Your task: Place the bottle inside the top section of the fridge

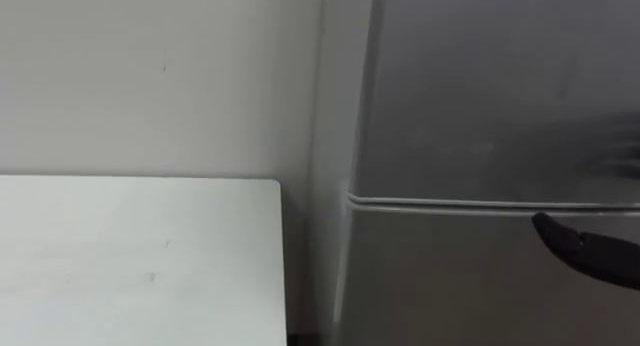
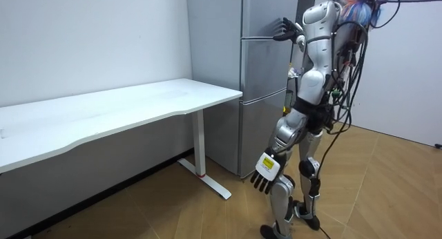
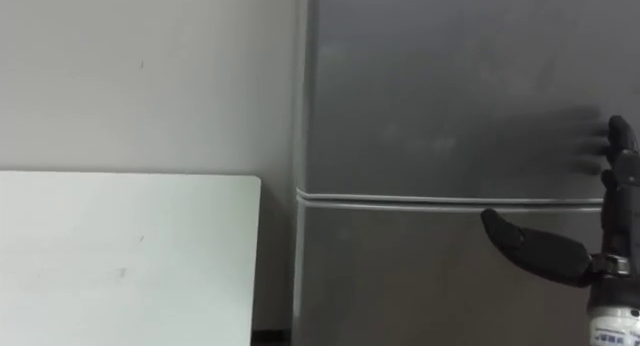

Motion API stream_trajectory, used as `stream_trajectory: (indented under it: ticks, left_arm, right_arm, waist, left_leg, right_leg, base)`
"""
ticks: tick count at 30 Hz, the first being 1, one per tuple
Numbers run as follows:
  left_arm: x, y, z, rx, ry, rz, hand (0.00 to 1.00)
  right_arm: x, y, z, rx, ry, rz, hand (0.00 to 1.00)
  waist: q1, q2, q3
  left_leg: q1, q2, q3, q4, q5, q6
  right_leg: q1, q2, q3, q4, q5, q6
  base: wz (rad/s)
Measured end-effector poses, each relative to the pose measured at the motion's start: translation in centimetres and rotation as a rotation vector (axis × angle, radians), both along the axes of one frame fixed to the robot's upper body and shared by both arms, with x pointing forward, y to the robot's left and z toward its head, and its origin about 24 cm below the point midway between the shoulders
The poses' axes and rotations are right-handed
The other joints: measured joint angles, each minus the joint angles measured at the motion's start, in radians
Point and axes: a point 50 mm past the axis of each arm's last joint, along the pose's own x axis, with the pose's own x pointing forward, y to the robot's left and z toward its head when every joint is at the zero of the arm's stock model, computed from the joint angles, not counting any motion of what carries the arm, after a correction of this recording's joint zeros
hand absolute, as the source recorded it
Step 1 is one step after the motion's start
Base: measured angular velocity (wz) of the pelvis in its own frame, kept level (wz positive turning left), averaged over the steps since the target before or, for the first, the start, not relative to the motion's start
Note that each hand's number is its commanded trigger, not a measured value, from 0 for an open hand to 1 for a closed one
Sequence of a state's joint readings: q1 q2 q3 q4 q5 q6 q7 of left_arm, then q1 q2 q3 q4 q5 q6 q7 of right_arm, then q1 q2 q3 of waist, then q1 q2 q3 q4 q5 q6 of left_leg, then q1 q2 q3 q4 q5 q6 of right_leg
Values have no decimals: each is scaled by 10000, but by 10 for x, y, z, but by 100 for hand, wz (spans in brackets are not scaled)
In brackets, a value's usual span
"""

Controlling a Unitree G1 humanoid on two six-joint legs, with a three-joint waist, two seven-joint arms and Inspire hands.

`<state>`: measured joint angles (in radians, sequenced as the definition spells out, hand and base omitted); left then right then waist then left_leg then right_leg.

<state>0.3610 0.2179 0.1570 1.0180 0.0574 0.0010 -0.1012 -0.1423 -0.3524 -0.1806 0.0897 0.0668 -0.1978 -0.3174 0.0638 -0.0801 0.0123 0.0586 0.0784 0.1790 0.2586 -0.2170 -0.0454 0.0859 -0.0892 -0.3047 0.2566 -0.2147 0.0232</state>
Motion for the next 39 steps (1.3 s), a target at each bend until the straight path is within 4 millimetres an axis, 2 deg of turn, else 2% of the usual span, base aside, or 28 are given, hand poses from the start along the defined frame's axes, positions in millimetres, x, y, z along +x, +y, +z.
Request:
stream_trajectory:
  ticks: [6,8,12,21,23,27,34,36,39]
  left_arm:
    - [9,0,2,114,-67,-432,0]
    - [11,0,2,132,-78,-447,0]
    - [9,1,3,-17,73,-471,0]
    - [1,1,3,-191,302,-415,0]
    - [2,1,3,-195,249,-345,0]
    - [4,3,4,-50,188,-316,0]
    - [9,10,8,251,-135,-455,0]
    - [9,13,9,314,-141,-466,0]
    - [8,14,10,328,-234,-170,0]
  right_arm:
    - [15,-6,-5,-383,549,-312,0]
    - [18,-10,-6,-680,957,-369,0]
    - [20,-18,-6,-1088,1614,-470,0]
    - [21,-28,-2,-558,1866,-540,0]
    - [21,-30,-1,-468,1825,-603,0]
    - [21,-31,0,-240,1695,-627,0]
    - [18,-37,10,1121,900,-370,0]
    - [17,-40,14,1317,771,-293,0]
    - [9,-55,16,2069,553,-582,0]
  waist:
    - [3,-22,-33]
    - [9,-66,-120]
    - [114,-159,-187]
    - [172,-199,-174]
    - [118,-191,-169]
    - [82,-172,-165]
    - [-110,-58,-174]
    - [-314,-58,-173]
    - [-445,-73,-180]
  left_leg:
    - [-57,-38,-21,11,126,109]
    - [-118,-61,-31,7,194,145]
    - [-169,-73,-49,14,278,155]
    - [-467,-92,-312,253,335,147]
    - [-515,-171,-480,261,346,167]
    - [-532,-206,-511,265,341,187]
    - [-464,-238,-448,157,316,236]
    - [-480,-237,-479,144,342,280]
    - [-465,-228,-481,114,337,275]
  right_leg:
    - [-28,-57,-47,-11,144,58]
    - [-21,-94,-118,-9,180,93]
    - [-46,-109,-146,-6,250,97]
    - [-190,-121,-305,14,340,90]
    - [-188,-122,-297,-1,352,118]
    - [-186,-135,-273,-29,366,150]
    - [-174,-143,-173,-47,363,184]
    - [-138,-136,-224,-112,358,178]
    - [-83,-105,-255,-260,400,135]
  base:
    - [1]
    - [4]
    - [1]
    - [7]
    - [11]
    - [2]
    - [-2]
    - [5]
    - [1]
